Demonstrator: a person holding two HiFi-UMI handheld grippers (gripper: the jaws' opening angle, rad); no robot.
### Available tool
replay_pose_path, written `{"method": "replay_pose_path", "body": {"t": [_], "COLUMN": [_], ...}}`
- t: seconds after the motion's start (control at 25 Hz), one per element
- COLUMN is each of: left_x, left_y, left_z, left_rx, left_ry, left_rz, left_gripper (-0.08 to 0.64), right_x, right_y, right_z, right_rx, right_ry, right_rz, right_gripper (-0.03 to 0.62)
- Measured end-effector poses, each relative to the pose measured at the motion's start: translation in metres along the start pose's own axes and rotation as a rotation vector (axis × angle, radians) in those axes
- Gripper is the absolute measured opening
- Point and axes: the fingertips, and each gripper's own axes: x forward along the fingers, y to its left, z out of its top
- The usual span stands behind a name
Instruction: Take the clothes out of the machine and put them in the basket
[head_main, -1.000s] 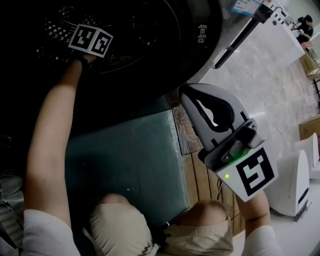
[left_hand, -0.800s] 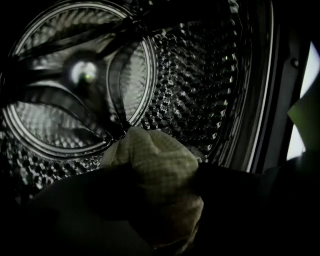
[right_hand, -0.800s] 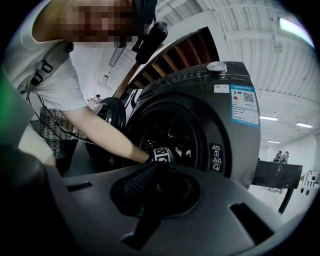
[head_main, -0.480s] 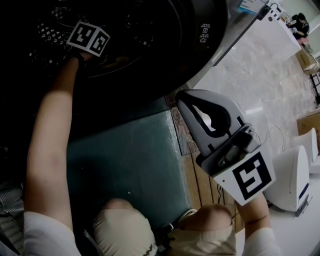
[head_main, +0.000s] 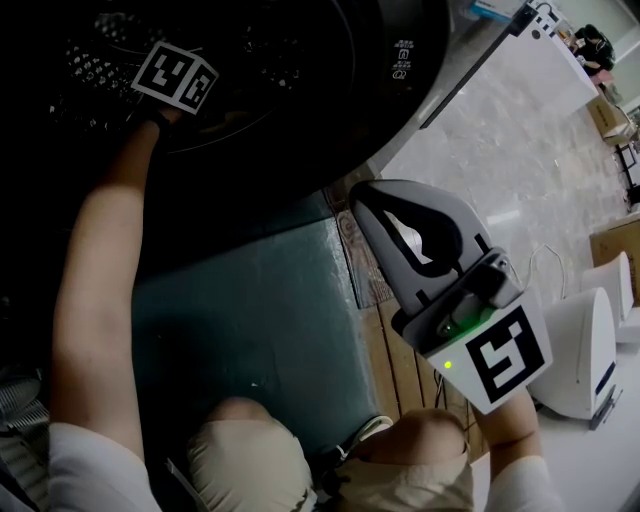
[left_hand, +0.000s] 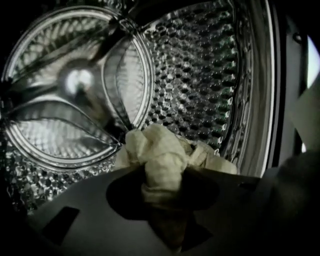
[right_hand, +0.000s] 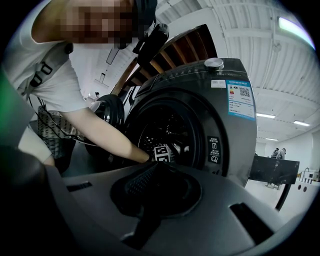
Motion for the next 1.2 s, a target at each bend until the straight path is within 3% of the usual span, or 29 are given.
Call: {"method": "replay_pose_path", "body": {"t": [0.28,0.48,0.6,0.84,1.04,1.2], "left_x": [-0.036,-0.073,-0.093,-0.149,-0.197,-0.219], "left_y": [-0.001,-0.011,-0.025,-0.057,-0.077,-0.085], "left_z": [0.019,0.030,0.035,0.047,0.031,0.014], "left_rx": [-0.001,-0.084,-0.091,-0.128,-0.166,-0.192], "left_ry": [-0.157,-0.308,-0.371,-0.524,-0.635,-0.673], "left_rz": [0.053,0.055,0.062,-0.001,-0.033,-0.030], "left_gripper": [0.129,0.121,0.120,0.117,0.117,0.115], "right_x": [0.004,0.006,0.007,0.016,0.032,0.036], "right_y": [0.011,0.018,0.023,0.032,0.054,0.064], "right_z": [0.010,0.022,0.031,0.051,0.065,0.068], "right_rx": [0.007,0.006,0.012,0.012,0.016,0.018], "right_ry": [-0.039,-0.079,-0.105,-0.155,-0.205,-0.217], "right_rz": [0.020,0.036,0.052,0.085,0.133,0.148], "right_gripper": [0.014,0.014,0.014,0.014,0.014,0.014]}}
